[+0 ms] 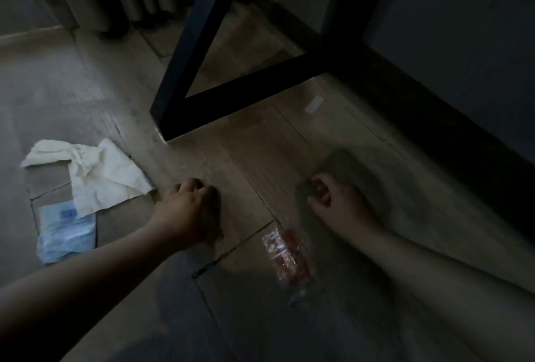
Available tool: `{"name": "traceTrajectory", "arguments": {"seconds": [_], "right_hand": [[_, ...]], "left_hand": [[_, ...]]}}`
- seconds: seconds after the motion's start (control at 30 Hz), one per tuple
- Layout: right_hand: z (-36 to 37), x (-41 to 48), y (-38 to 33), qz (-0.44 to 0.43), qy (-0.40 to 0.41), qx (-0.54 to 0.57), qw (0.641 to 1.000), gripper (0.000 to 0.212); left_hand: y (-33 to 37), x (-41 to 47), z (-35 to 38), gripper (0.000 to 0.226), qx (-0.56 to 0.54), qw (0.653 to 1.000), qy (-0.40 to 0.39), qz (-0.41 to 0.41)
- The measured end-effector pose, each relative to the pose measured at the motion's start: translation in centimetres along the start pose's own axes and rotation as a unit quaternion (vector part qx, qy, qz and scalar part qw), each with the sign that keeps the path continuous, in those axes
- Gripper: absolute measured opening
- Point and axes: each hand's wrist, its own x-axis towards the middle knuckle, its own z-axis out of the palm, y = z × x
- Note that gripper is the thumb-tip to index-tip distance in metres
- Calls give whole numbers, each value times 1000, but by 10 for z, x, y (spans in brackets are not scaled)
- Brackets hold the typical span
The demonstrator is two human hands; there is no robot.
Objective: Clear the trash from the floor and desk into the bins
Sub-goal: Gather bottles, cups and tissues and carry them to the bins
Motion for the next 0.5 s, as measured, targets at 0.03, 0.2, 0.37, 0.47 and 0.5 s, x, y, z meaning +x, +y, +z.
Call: {"name": "traceTrajectory", "arguments": {"seconds": [0.03, 0.2, 0.37, 0.47, 0.5], "right_hand": [[-2, 16, 1, -11, 9, -16, 1000, 45], [2, 93, -2, -10, 35, -53, 998, 50], [9, 150, -6, -13, 69, -109, 992, 58], [10, 179, -9, -8, 6, -139, 990, 67], [8, 186, -10, 3, -7, -146, 989, 68]], "left_hand": [[0, 5, 1, 90, 6, 1000, 5, -8], [3, 16, 6, 89, 1, 1000, 13, -23], [-1, 17, 7, 97, -1, 1000, 12, -12], [-4, 19, 11, 94, -3, 1000, 9, -15], [-4, 20, 13, 87, -23, 999, 12, -21]]}}
